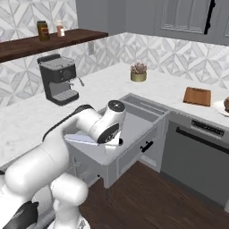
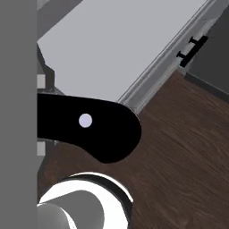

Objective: Pick up the knife from the drawer and place it on the cutting board. Then place the meat from the plate to the cutting board.

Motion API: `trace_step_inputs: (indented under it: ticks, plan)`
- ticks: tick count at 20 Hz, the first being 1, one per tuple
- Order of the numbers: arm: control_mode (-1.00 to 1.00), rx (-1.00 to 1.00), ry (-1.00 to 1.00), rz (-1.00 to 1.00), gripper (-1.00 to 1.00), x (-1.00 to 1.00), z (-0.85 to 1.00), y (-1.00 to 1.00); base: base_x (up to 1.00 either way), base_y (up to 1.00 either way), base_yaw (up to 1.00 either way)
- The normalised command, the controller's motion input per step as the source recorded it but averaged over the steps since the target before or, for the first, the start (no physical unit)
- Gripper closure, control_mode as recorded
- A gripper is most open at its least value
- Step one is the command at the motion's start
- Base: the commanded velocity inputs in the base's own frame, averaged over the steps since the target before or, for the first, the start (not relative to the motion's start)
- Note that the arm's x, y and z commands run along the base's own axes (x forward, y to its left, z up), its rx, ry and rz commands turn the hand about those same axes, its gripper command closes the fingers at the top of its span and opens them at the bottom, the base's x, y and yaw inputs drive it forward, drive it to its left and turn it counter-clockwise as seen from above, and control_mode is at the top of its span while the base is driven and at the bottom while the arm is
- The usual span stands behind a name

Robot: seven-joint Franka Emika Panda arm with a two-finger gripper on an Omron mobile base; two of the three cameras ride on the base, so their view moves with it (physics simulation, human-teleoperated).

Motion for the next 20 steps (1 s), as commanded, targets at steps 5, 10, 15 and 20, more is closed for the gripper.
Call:
trace_step_inputs:
  ticks: [5, 10, 15, 20]
  plan:
    - [1.0, 0.0, 0.0, 0.0, 1.0, 0.0, 0.0, 0.0, -0.11, -0.99, 0.0]
    - [1.0, 0.0, 0.0, 0.0, 1.0, 0.0, 0.0, 0.0, 0.47, -0.79, 0.0]
    - [1.0, 0.0, 0.0, 0.0, 1.0, 0.0, 0.0, 0.0, 0.73, -0.54, 0.0]
    - [1.0, 0.0, 0.0, 0.0, 1.0, 0.0, 0.0, 0.0, 0.67, -0.55, 0.0]
